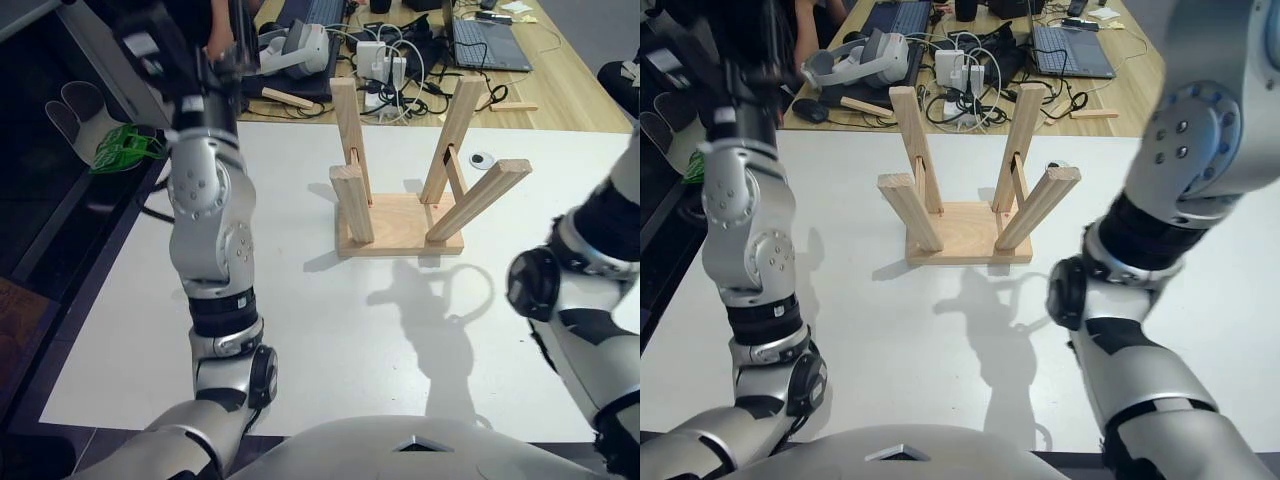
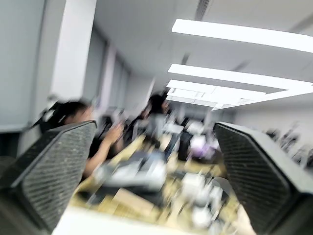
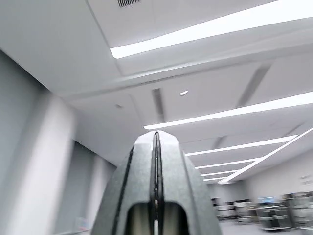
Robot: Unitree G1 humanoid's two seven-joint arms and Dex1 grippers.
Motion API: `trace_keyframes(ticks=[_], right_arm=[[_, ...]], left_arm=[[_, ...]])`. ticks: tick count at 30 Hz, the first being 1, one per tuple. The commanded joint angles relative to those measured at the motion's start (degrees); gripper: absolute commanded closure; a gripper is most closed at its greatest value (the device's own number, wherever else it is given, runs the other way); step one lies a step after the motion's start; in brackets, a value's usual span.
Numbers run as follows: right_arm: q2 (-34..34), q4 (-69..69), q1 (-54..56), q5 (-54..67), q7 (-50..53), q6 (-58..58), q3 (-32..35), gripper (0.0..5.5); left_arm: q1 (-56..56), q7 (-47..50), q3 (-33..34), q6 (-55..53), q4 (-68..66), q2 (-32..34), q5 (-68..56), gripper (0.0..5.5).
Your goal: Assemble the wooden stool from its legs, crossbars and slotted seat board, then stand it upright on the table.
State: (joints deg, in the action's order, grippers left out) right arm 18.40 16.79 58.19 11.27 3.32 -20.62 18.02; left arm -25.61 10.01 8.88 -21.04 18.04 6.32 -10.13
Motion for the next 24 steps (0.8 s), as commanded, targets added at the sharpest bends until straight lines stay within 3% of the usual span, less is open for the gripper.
trace_keyframes(ticks=[1,6,9,12,17,24], right_arm=[[8.7,-10.6,-20.7,-6.6,-6.3,6.7,3.1,5.50],[10.8,-18.2,-42.0,-6.2,-18.2,10.9,0.6,5.50],[10.8,-21.4,-46.6,-4.8,-24.5,3.3,-3.6,5.50],[13.2,-19.4,-53.3,-5.4,-33.4,-2.5,-12.1,5.50],[16.3,-17.7,-55.5,-9.5,-39.8,-3.1,-21.4,5.50],[16.5,-17.7,-51.4,-13.3,-39.1,-6.0,-24.5,5.50]], left_arm=[[12.3,1.1,-2.3,-13.7,1.1,-0.7,2.0,1.67],[18.7,-7.0,-12.0,-29.1,1.9,0.9,-0.4,2.42],[20.1,-10.3,-13.8,-32.5,1.6,1.7,-1.1,2.99],[20.6,-11.9,-14.6,-34.1,0.3,3.1,0.1,3.43],[18.6,-17.4,-20.2,-35.1,-1.0,6.7,1.0,4.27],[16.5,-16.4,-22.2,-33.8,-4.2,5.8,4.3,5.29]])
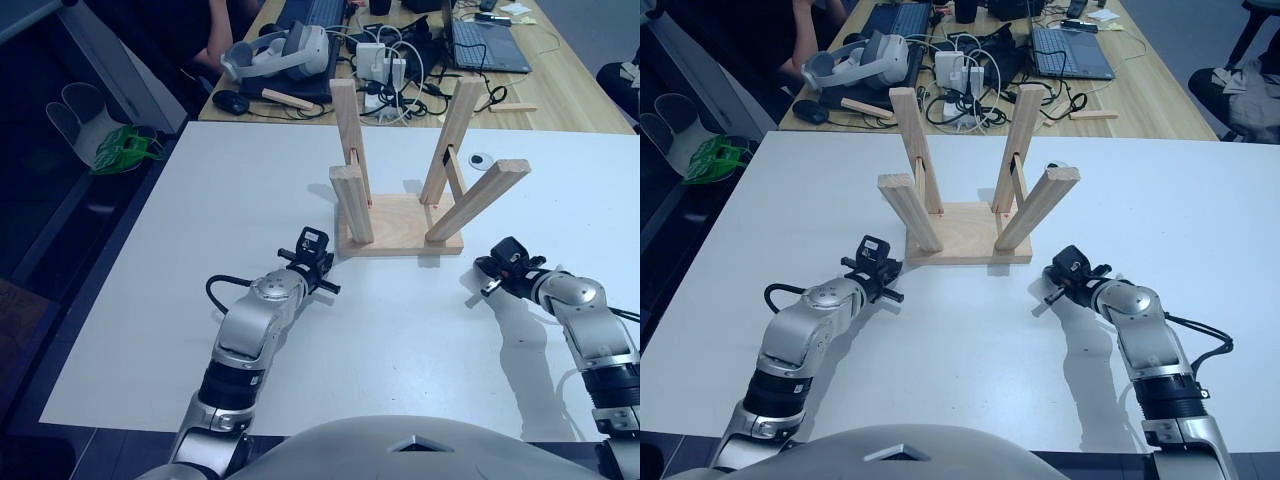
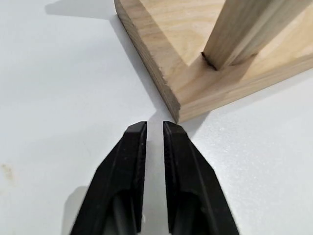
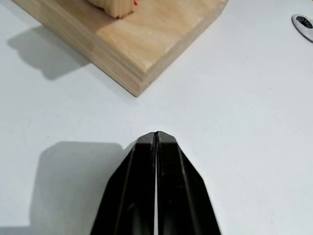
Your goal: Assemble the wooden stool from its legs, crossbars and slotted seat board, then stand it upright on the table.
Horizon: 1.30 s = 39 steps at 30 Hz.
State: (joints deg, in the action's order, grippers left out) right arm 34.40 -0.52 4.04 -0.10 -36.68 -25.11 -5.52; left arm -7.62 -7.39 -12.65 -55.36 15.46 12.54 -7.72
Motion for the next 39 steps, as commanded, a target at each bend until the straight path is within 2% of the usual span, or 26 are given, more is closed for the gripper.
trace_keyframes(ticks=[1,16,26,39], right_arm=[[0.1,-0.9,3.8,-2.3,1.1,-2.1,-1.4,5.50],[-2.8,-6.6,11.5,-5.2,1.3,-12.0,-7.5,5.50],[-4.3,-7.1,12.9,-3.5,-1.9,-8.3,-9.2,5.50],[-3.4,-1.5,6.5,5.1,-12.0,-0.2,-4.9,5.50]], left_arm=[[-1.8,1.2,-0.9,0.8,-2.2,-0.6,2.5,5.48],[-5.1,-0.6,-1.7,1.9,-8.2,-2.9,3.9,5.48],[-5.4,-3.6,-2.1,2.7,-8.9,-2.6,3.5,5.48],[-3.8,-11.5,0.1,3.6,-6.9,-3.6,-2.1,5.48]])
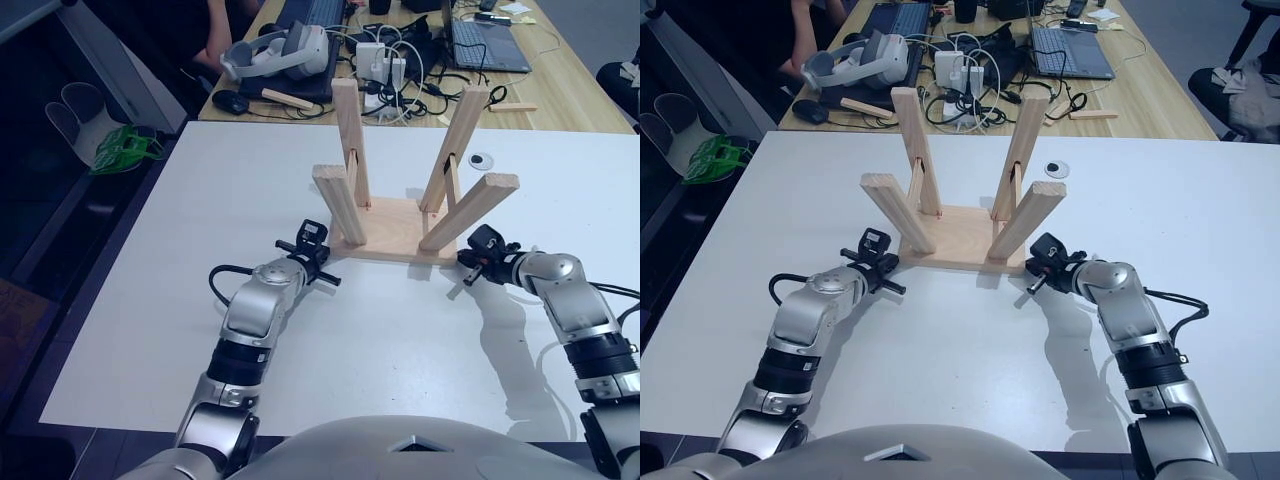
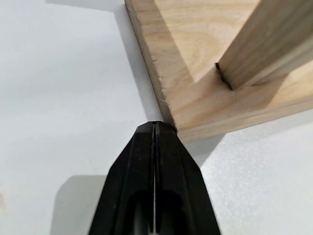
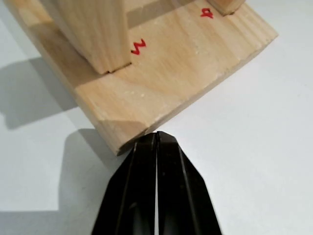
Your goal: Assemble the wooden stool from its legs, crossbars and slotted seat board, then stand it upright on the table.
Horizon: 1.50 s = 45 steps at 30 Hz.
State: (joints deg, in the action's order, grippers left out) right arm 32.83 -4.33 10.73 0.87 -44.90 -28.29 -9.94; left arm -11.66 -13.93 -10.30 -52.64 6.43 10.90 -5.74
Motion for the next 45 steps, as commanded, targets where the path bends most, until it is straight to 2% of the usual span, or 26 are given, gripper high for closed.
trace_keyframes(ticks=[1,19,45], right_arm=[[-1.8,2.3,-0.4,4.5,-4.1,3.2,-0.1,5.50],[-1.8,7.9,-5.4,15.0,-10.3,0.0,6.3,5.50],[-5.4,11.6,-3.4,28.6,-10.9,-11.6,14.5,5.50]], left_arm=[[0.5,-5.6,-2.2,0.9,2.7,-1.9,-4.4,5.48],[5.0,-15.3,0.8,0.7,9.9,-1.3,-13.0,5.48],[5.5,-18.1,5.1,6.0,11.1,-3.9,-23.2,5.48]])
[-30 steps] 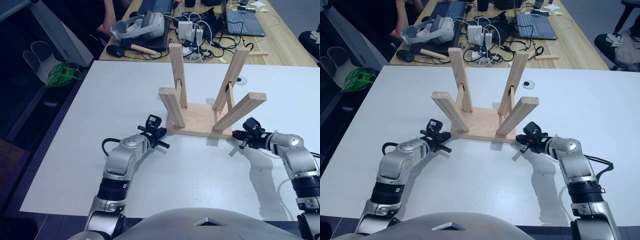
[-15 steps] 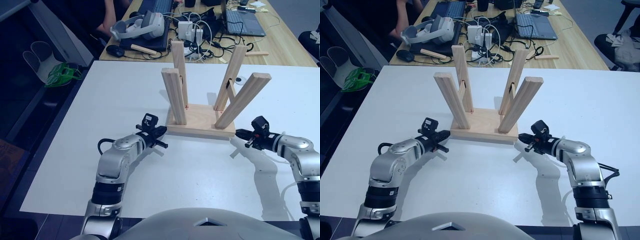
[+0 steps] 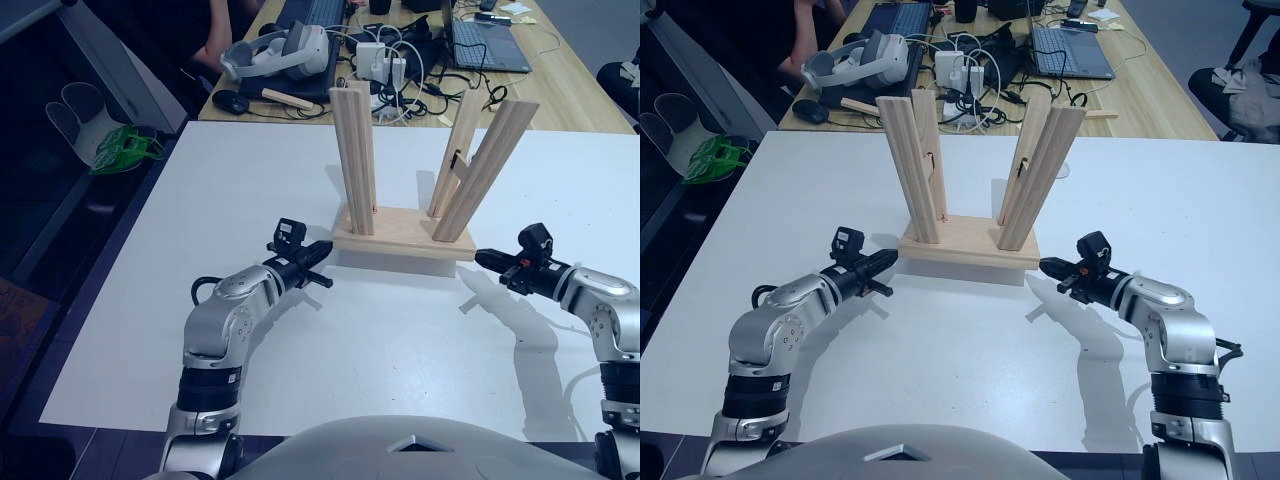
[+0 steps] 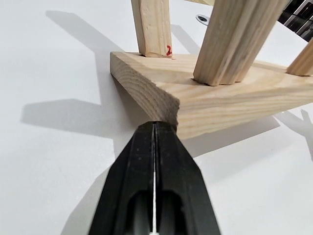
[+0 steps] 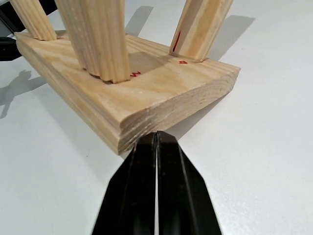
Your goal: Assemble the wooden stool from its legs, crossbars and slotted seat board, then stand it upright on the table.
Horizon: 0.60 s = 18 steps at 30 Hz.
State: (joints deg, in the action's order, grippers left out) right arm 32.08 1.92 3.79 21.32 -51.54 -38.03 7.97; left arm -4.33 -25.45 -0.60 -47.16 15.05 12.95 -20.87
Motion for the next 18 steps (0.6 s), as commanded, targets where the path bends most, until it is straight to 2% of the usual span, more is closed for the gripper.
trace_keyframes(ticks=[1,18], right_arm=[[-4.8,5.6,3.7,8.6,-4.1,-2.4,-3.1,5.50],[-5.7,9.3,4.5,12.0,-3.9,-6.8,-1.7,5.50]], left_arm=[[-1.9,-6.6,-4.5,0.7,2.6,-6.1,-8.5,5.48],[-2.2,-6.5,-3.1,2.2,4.8,-8.0,-12.9,5.48]])
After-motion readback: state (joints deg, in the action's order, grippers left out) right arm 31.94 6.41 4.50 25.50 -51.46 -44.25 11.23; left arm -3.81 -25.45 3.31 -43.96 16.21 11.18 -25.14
